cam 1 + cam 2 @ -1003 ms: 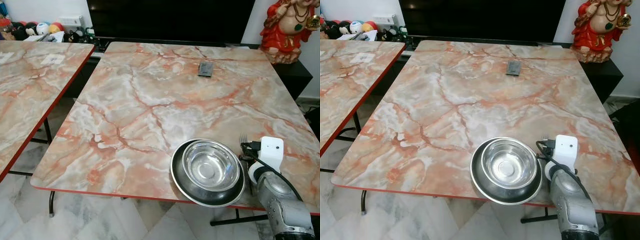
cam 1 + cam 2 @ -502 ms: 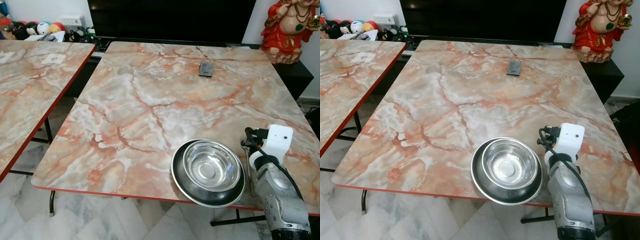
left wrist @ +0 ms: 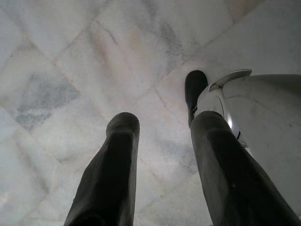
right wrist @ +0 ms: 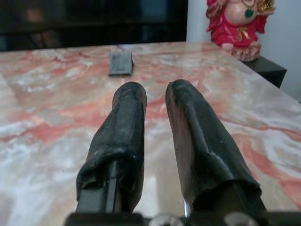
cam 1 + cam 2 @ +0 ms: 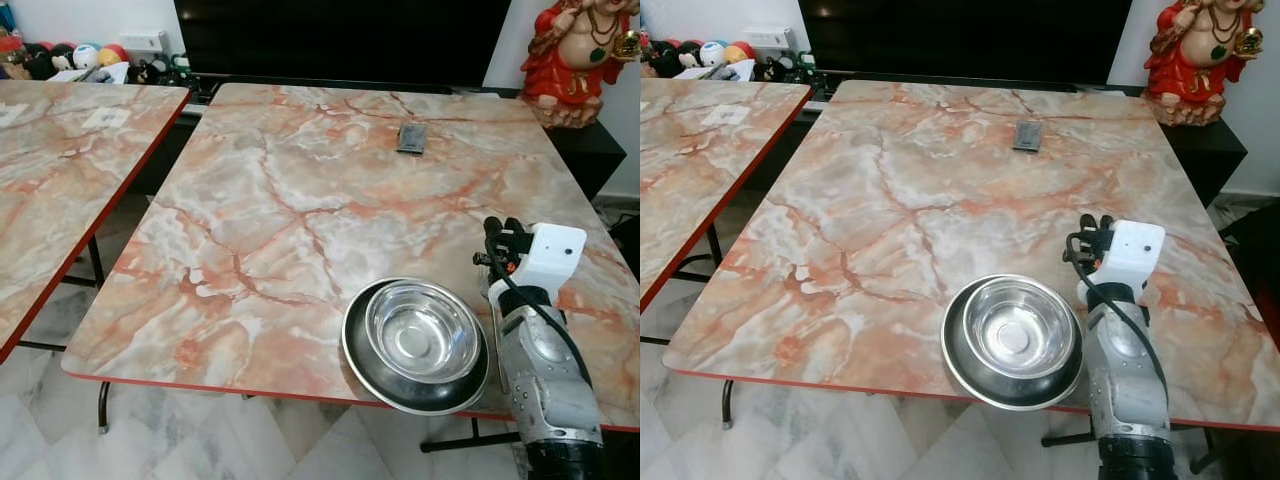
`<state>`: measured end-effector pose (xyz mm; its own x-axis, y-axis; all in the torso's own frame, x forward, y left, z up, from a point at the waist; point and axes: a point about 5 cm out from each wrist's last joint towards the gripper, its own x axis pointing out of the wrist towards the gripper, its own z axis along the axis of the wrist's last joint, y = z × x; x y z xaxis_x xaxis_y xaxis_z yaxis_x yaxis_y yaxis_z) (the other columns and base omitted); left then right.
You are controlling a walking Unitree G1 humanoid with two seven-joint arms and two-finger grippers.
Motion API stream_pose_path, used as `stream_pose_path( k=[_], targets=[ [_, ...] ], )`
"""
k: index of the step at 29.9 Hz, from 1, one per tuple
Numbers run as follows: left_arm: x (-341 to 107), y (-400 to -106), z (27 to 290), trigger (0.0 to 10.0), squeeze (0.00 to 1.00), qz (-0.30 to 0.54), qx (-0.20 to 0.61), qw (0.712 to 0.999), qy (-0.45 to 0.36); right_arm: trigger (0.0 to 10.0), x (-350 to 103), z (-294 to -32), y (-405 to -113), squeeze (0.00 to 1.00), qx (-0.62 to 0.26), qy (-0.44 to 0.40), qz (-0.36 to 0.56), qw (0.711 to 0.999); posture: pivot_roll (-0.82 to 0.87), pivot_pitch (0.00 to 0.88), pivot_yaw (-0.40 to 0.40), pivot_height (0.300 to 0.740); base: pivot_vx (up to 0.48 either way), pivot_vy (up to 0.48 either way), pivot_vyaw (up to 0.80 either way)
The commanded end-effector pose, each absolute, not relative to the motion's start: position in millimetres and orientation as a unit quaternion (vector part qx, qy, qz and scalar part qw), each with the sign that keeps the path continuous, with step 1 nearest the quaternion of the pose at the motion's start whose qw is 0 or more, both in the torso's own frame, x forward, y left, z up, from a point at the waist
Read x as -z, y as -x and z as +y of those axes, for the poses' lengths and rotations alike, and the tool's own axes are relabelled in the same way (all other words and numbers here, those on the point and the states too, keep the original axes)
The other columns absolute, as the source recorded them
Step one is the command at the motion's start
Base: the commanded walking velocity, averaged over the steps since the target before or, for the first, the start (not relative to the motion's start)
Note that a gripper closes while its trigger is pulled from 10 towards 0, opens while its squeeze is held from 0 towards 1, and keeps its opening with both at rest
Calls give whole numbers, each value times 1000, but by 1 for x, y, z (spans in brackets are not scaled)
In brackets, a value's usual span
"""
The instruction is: Setting the table
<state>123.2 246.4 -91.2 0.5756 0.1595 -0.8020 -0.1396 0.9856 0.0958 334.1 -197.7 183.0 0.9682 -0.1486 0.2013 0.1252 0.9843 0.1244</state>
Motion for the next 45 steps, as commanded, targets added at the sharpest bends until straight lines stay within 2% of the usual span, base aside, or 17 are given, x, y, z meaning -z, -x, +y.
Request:
stream_pose_path(
  k=[1, 6, 22, 45],
  targets=[
    [95, -112, 249, 10000, 0, 471, -94, 877, -6, 10000, -181, -199, -335, 0, 83, -70, -108, 988, 48, 98, -9, 740, 0, 0, 0],
    [94, -113, 249, 10000, 0, 469, -96, 878, -2, 10000, -176, -193, -334, 0, 82, -74, -106, 988, 53, 81, -11, 740, 0, 0, 0],
    [95, -112, 249, 10000, 0, 470, -93, 877, -3, 10000, -175, -185, -336, 0, 81, -84, -117, 986, 68, 64, -13, 740, 0, 287, 0],
    [94, -112, 249, 10000, 0, 468, -98, 878, 3, 10000, -176, -176, -339, 0, 70, -88, -118, 987, 73, 123, -18, 740, 0, 293, 0]
  ],
)
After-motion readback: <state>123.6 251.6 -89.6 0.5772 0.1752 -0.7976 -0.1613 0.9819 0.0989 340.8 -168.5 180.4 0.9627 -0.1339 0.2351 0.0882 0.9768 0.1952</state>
